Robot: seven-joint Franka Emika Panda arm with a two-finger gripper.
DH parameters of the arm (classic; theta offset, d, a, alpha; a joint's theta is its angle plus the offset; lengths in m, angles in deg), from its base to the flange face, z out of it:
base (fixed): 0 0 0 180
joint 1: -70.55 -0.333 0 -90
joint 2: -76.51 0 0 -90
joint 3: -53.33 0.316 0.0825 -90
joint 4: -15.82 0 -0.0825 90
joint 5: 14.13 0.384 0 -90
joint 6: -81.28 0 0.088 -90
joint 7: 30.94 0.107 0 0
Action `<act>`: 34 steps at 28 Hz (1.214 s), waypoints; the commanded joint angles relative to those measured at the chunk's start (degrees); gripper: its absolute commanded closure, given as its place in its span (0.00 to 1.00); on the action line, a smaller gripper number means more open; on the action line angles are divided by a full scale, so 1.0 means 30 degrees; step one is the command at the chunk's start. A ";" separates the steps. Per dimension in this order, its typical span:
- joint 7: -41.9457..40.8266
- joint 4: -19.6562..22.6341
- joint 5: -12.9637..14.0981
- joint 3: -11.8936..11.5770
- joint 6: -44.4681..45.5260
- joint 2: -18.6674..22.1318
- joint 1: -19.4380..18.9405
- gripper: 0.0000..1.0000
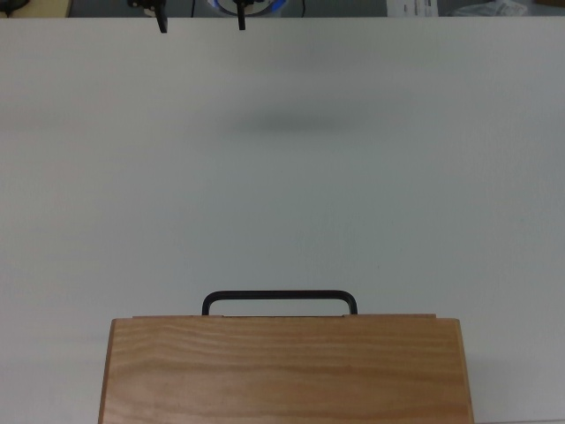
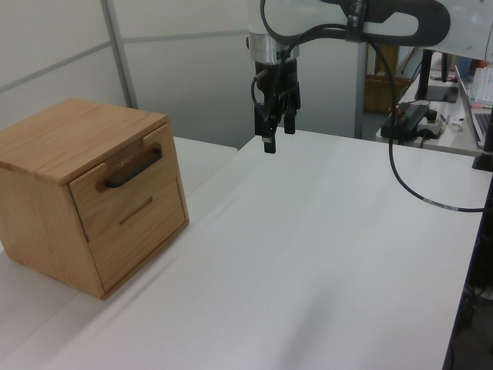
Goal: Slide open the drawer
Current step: 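Open the gripper and move it toward the wooden cabinet's upper drawer handle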
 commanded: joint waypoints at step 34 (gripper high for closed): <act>1.7995 0.0621 0.1677 0.0176 -0.3097 -0.0609 -0.0306 0.00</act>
